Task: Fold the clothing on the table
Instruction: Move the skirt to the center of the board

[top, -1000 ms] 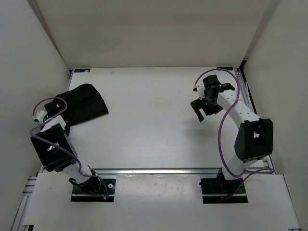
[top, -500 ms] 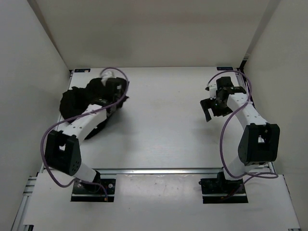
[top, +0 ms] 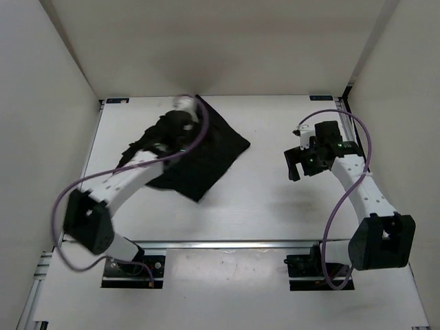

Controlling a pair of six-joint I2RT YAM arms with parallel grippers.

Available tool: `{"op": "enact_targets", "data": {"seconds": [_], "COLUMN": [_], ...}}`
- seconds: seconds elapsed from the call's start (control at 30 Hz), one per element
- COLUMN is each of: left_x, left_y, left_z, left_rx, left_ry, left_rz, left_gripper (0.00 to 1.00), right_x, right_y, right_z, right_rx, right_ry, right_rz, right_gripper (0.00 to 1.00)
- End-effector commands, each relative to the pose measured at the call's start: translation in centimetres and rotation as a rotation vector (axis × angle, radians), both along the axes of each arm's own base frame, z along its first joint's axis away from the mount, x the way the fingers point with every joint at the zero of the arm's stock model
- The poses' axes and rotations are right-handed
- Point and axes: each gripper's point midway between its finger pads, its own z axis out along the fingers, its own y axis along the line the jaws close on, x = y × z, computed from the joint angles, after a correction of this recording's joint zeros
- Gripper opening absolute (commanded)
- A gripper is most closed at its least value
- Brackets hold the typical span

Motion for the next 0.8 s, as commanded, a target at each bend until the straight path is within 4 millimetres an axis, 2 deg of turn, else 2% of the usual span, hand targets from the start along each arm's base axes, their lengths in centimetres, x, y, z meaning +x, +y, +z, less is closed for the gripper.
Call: {"op": "enact_targets", "data": {"seconds": [0.0, 0.07, 0.1, 0.13, 0.17, 0.2, 0.23, 0.27, 0.33, 0.37, 0.47, 0.5, 0.57, 0.6, 0.63, 0.7, 0.77], "left_x": [1.8, 0.2, -0.5, -1.5, -2.3, -2.9, -4.0, -4.6, -5.7, -6.3, -7.1, -7.6, -7.4, -7.7, -7.6, -8.3, -8.9], "left_y": [12.5, 16.1, 17.0, 17.3, 17.2, 17.0, 16.4, 15.5, 14.0, 12.9, 11.3, 10.5, 9.7, 9.3, 9.4, 9.4, 9.4], "left_z": [6.4, 4.2, 4.3, 3.0, 1.9, 0.9, -0.8, -1.8, -3.8, -5.1, -6.8, -7.0, -6.7, -7.0, -7.0, -7.9, -8.8], "left_rx": [-0.083, -0.075, -0.078, -0.057, -0.044, -0.033, -0.015, -0.027, -0.013, 0.000, -0.017, -0.030, -0.061, -0.055, -0.055, -0.026, -0.004], "left_ry": [-0.133, -0.097, -0.093, -0.053, -0.014, 0.023, 0.076, 0.116, 0.175, 0.206, 0.269, 0.286, 0.277, 0.285, 0.288, 0.310, 0.337], "left_rz": [0.347, 0.399, 0.418, 0.412, 0.404, 0.387, 0.359, 0.333, 0.277, 0.244, 0.210, 0.186, 0.170, 0.159, 0.164, 0.151, 0.136], "left_gripper": [0.99, 0.98, 0.99, 0.99, 0.99, 0.98, 0.98, 0.98, 0.99, 0.99, 0.97, 0.89, 0.51, 0.43, 0.30, 0.31, 0.43], "right_x": [1.4, 2.5, 3.6, 4.7, 6.0, 7.9, 9.2, 10.2, 11.7, 11.9, 11.9, 11.7, 11.2, 10.6, 10.3, 10.0, 9.9], "right_y": [2.4, 3.5, 4.2, 4.8, 4.8, 5.5, 5.9, 5.9, 7.5, 8.0, 9.6, 10.1, 10.2, 10.3, 10.1, 9.3, 8.8], "right_z": [1.5, 2.0, 2.2, 3.2, 2.8, 3.2, 4.6, 3.7, 4.2, 4.0, 4.1, 3.7, 3.0, 2.6, 2.8, 2.5, 2.3], "right_rx": [0.158, 0.210, 0.237, 0.270, 0.287, 0.334, 0.395, 0.431, 0.516, 0.531, 0.604, 0.630, 0.662, 0.710, 0.754, 0.764, 0.731], "right_ry": [-0.072, -0.105, -0.127, -0.157, -0.142, -0.133, -0.151, -0.116, -0.137, -0.144, -0.138, -0.115, -0.064, -0.007, 0.014, 0.010, 0.010], "right_rz": [0.081, 0.136, 0.173, 0.198, 0.195, 0.196, 0.198, 0.181, 0.198, 0.209, 0.222, 0.215, 0.192, 0.175, 0.160, 0.146, 0.143], "right_gripper": [0.99, 0.99, 0.99, 0.99, 0.99, 0.99, 0.99, 1.00, 0.99, 0.99, 0.99, 0.99, 0.99, 0.99, 0.99, 1.00, 0.99]}}
